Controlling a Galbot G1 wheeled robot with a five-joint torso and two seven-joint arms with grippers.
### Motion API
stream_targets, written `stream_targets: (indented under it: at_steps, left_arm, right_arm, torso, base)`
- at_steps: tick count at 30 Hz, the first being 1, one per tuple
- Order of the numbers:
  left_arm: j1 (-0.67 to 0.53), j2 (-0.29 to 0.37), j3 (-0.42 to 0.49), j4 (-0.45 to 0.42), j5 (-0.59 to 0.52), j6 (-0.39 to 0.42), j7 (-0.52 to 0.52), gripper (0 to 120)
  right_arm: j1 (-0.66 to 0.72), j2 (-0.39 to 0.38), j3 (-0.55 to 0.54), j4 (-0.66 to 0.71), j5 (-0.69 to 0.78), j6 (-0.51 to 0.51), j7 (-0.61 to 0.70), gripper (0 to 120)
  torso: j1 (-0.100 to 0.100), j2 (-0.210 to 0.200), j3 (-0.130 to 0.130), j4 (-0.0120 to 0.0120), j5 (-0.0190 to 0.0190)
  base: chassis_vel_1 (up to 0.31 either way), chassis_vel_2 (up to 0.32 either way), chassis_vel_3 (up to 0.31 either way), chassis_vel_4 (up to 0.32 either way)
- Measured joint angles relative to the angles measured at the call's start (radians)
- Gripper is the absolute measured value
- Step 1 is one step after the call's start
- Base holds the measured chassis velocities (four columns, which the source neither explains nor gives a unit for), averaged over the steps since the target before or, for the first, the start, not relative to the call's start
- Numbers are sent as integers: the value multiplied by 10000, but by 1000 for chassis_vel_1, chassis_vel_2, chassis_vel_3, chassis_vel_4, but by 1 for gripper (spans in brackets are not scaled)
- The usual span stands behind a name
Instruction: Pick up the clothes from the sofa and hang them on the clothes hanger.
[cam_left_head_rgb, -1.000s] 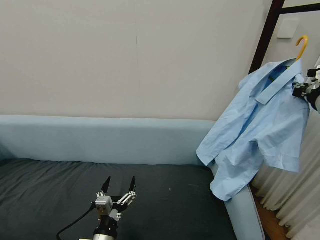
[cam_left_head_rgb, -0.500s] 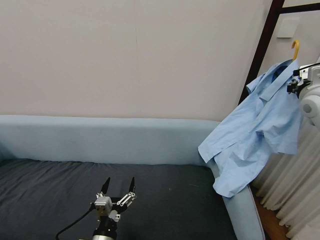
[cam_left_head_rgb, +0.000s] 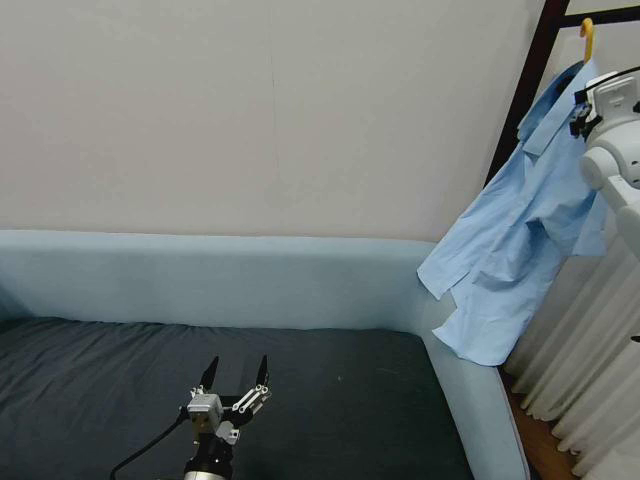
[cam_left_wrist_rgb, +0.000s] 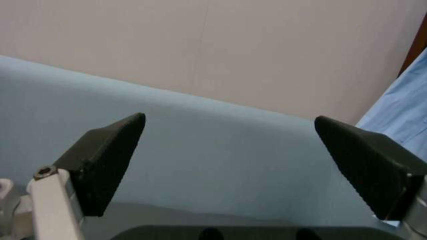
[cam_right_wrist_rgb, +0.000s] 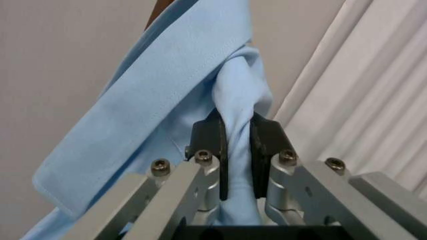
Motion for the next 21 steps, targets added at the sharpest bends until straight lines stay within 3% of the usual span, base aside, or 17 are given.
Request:
stream_targets:
  at_steps: [14, 21]
  left_arm:
    - [490, 447, -376, -559, -123, -82, 155, 100]
    - [662, 851, -494, -749, -310, -175, 375, 100]
  right_arm:
    - [1352, 682, -586, -1299, 1218, -215, 497, 7]
    - [1620, 1168, -662, -2214, 990, -22, 489, 7]
  torso:
    - [-1, 1, -1, -3, 0]
    - [0, 0, 0, -3, 1]
  base:
    - [0, 0, 0, 0]
    - [0, 0, 0, 0]
